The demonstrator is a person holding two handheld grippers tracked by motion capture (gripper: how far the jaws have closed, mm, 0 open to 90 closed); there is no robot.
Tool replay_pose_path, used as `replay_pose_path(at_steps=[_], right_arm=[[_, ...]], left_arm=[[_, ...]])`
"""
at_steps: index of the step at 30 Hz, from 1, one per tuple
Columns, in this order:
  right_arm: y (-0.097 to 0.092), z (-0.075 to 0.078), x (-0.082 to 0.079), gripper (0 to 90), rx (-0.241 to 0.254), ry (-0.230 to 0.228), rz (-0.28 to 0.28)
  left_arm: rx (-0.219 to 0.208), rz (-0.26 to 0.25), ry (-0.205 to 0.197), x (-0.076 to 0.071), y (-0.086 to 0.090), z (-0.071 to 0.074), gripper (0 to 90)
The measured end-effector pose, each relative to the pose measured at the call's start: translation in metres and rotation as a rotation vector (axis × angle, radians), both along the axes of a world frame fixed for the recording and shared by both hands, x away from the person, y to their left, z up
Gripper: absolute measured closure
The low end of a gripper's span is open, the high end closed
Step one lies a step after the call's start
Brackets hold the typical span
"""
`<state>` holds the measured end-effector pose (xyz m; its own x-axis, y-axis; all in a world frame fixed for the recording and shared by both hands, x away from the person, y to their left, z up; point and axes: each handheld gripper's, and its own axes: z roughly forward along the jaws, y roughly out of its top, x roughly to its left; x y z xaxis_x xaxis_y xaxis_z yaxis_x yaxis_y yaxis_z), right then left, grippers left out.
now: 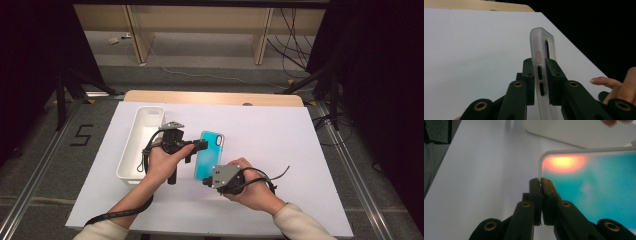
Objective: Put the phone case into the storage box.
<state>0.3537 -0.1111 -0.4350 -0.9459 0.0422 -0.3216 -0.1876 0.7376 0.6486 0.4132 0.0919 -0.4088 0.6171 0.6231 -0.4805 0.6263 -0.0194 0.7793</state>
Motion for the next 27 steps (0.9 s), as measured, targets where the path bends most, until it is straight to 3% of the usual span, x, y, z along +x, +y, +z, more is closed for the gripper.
replay_pose_path(at_steps=[2, 5, 8, 9, 20, 23, 27], right_arm=[[-0.001, 0.000, 0.001, 87.8, 0.000, -0.010, -0.011], [-0.003, 0.002, 0.003, 83.6, 0.010, -0.005, -0.027], [-0.005, 0.003, 0.004, 78.3, 0.024, -0.002, -0.054], [-0.005, 0.004, 0.004, 76.1, 0.031, 0.008, -0.063], [-0.011, 0.005, 0.008, 50.1, 0.107, 0.055, -0.194], [-0.016, 0.006, 0.011, 42.7, 0.135, 0.085, -0.256], [-0.020, 0.008, 0.013, 36.6, 0.174, 0.103, -0.298]], left_arm=[[0.059, 0.009, -0.057, -0.002, -0.001, 0.001, 81.2], [0.015, 0.012, -0.037, -0.001, 0.000, 0.002, 81.2], [0.047, 0.022, -0.065, -0.002, 0.001, 0.003, 81.3], [0.037, 0.022, -0.071, -0.001, 0.002, 0.003, 81.2], [0.113, 0.048, -0.161, -0.004, 0.008, 0.009, 81.3], [0.113, 0.050, -0.175, -0.005, 0.010, 0.010, 81.3], [0.102, 0.056, -0.187, -0.006, 0.012, 0.013, 81.3]])
